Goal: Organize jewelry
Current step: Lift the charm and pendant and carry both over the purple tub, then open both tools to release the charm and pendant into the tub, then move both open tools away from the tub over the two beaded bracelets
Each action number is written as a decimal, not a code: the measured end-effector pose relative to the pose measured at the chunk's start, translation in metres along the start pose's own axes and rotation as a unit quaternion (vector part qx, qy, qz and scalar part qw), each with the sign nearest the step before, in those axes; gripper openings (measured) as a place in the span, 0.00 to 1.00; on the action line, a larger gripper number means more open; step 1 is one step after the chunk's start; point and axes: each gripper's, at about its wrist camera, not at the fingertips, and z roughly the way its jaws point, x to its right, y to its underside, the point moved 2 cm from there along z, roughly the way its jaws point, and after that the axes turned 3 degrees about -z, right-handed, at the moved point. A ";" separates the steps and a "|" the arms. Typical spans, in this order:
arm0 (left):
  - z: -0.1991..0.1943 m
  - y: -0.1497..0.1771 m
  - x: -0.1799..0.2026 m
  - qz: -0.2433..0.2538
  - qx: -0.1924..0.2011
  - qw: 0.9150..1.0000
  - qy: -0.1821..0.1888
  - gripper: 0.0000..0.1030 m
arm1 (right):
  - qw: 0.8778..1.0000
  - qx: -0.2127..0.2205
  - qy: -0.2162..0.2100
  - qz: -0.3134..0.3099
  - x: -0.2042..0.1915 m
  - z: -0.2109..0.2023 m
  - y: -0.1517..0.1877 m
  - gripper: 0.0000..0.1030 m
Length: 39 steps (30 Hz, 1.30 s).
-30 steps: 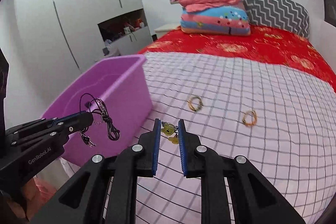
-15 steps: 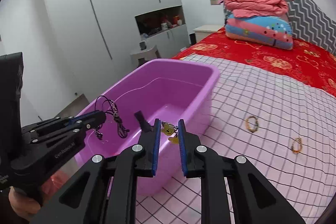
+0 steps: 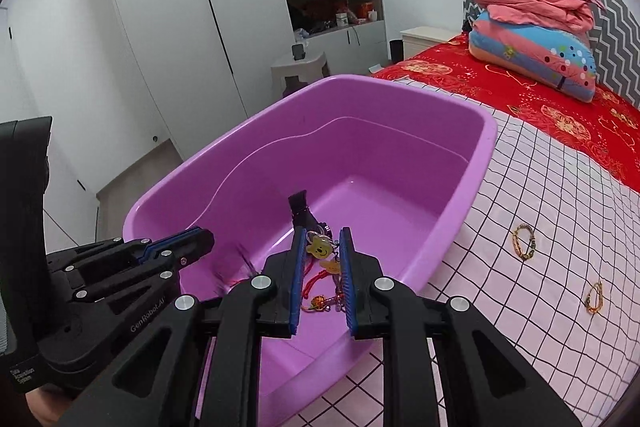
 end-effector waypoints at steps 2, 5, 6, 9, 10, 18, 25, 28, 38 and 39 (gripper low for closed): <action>0.002 0.000 -0.001 -0.001 0.001 1.000 -0.005 0.05 | 1.000 -0.005 0.000 0.000 0.001 0.005 0.000 0.16; 0.004 0.000 -0.001 -0.005 -0.003 1.000 -0.006 0.13 | 1.000 -0.013 0.003 0.001 0.003 0.010 -0.001 0.17; 0.004 0.000 -0.001 -0.005 -0.002 1.000 -0.009 0.18 | 1.000 -0.012 0.006 0.001 0.003 0.010 0.000 0.24; 0.000 0.001 -0.004 -0.014 0.003 1.000 -0.026 0.67 | 1.000 -0.002 0.014 0.004 0.006 0.006 -0.001 0.46; -0.003 0.000 -0.006 -0.020 0.012 0.999 -0.034 0.72 | 1.000 0.001 0.016 0.004 0.007 0.003 -0.001 0.46; -0.010 0.003 -0.007 -0.018 0.021 0.998 -0.053 0.83 | 1.000 0.001 0.022 0.006 0.013 -0.001 0.003 0.46; -0.012 0.006 -0.010 -0.029 0.015 0.997 -0.063 0.92 | 1.000 0.002 0.023 0.013 0.018 -0.005 0.005 0.51; -0.014 0.006 -0.009 -0.030 0.016 0.997 -0.068 0.92 | 1.000 0.005 0.023 0.013 0.019 -0.008 0.004 0.51; -0.021 0.006 -0.001 -0.024 0.015 0.996 -0.082 0.93 | 0.999 0.007 0.023 0.025 0.028 -0.017 0.008 0.56; -0.021 0.006 0.000 -0.024 0.015 0.996 -0.082 0.93 | 0.999 0.007 0.022 0.026 0.029 -0.018 0.009 0.57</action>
